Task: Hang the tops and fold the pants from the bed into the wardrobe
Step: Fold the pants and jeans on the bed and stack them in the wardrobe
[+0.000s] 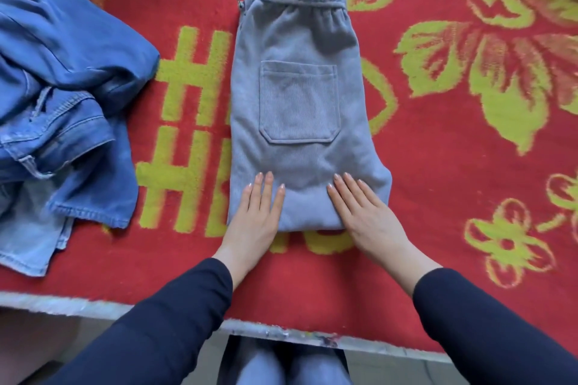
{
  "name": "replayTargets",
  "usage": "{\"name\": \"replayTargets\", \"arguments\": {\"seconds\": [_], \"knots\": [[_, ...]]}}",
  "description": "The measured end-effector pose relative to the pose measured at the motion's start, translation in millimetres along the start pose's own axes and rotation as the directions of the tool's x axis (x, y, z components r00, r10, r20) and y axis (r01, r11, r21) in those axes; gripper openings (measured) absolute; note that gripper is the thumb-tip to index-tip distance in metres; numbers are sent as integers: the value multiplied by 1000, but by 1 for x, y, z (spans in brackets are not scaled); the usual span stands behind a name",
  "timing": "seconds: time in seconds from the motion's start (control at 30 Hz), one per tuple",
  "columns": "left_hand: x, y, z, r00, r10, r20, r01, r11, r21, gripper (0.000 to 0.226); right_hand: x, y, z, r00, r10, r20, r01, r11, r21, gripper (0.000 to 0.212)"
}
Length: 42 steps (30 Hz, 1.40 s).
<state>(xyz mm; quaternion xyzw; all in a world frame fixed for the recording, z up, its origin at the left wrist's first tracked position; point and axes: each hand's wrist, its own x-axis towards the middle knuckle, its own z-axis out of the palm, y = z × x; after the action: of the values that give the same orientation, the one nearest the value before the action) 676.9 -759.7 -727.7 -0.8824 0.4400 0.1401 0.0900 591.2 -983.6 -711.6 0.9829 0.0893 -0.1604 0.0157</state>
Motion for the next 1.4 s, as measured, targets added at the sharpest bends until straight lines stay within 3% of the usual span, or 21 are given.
{"name": "replayTargets", "arguments": {"seconds": [0.23, 0.3, 0.33, 0.37, 0.43, 0.5, 0.57, 0.63, 0.73, 0.87, 0.97, 1.07, 1.17, 1.23, 1.33, 1.4], "knots": [[-30, 5, -28, 999, 16, -51, -17, 1000, -16, 54, -27, 3, -26, 995, -95, -39, 98, 992, 74, 55], [-50, 17, -40, 998, 57, 7, -57, 998, -31, 45, -44, -5, -37, 993, -114, 32, 107, 979, 171, 54], [-59, 23, -49, 992, 76, 97, -70, 996, -64, 51, -52, -9, -46, 983, -128, 135, 93, 966, 239, 54], [-66, 28, -59, 964, 121, 238, -93, 988, -125, 61, -59, -13, -56, 942, -148, 302, 48, 948, 315, 53], [-76, 33, -80, 837, 245, 490, -102, 949, -300, 42, -68, -15, -78, 750, -183, 635, -107, 914, 391, 48], [-71, 26, -99, 735, 356, 578, -44, 874, -483, 10, -65, -12, -96, 644, -210, 736, -207, 878, 431, 28], [-60, 7, -110, 664, 401, 631, 132, 769, -626, 11, -55, -1, -106, 609, -234, 758, -289, 824, 487, 12], [-45, -17, -121, 671, 405, 621, 217, 693, -688, 9, -36, 17, -119, 692, -197, 694, -293, 802, 520, 9], [-19, -54, -134, 807, 298, 510, 185, 692, -698, 11, -2, 41, -144, 851, -52, 523, -271, 809, 522, 22], [16, -86, -146, 928, 133, 348, 186, 645, -741, 9, 38, 57, -159, 933, 59, 356, -249, 820, 516, 33], [48, -106, -150, 950, 92, 299, 164, 667, -727, 4, 68, 68, -158, 955, 137, 263, -254, 834, 490, 29], [80, -126, -152, 973, 51, 224, 145, 619, -772, 4, 96, 84, -155, 964, 219, 149, -263, 852, 452, 23], [110, -136, -147, 991, -111, 77, 129, 603, -788, 15, 117, 95, -141, 957, 288, -31, -251, 879, 404, 16], [127, -134, -137, 978, -206, -31, 118, 673, -730, 18, 125, 101, -126, 940, 325, -104, -264, 886, 380, 6], [142, -124, -116, 952, -272, -138, 126, 761, -636, 23, 134, 108, -106, 929, 366, -46, -324, 869, 374, 28], [144, -123, -102, 944, -298, -145, 147, 769, -623, 37, 138, 115, -103, 908, 415, 56, -389, 787, 478, 53]]}}
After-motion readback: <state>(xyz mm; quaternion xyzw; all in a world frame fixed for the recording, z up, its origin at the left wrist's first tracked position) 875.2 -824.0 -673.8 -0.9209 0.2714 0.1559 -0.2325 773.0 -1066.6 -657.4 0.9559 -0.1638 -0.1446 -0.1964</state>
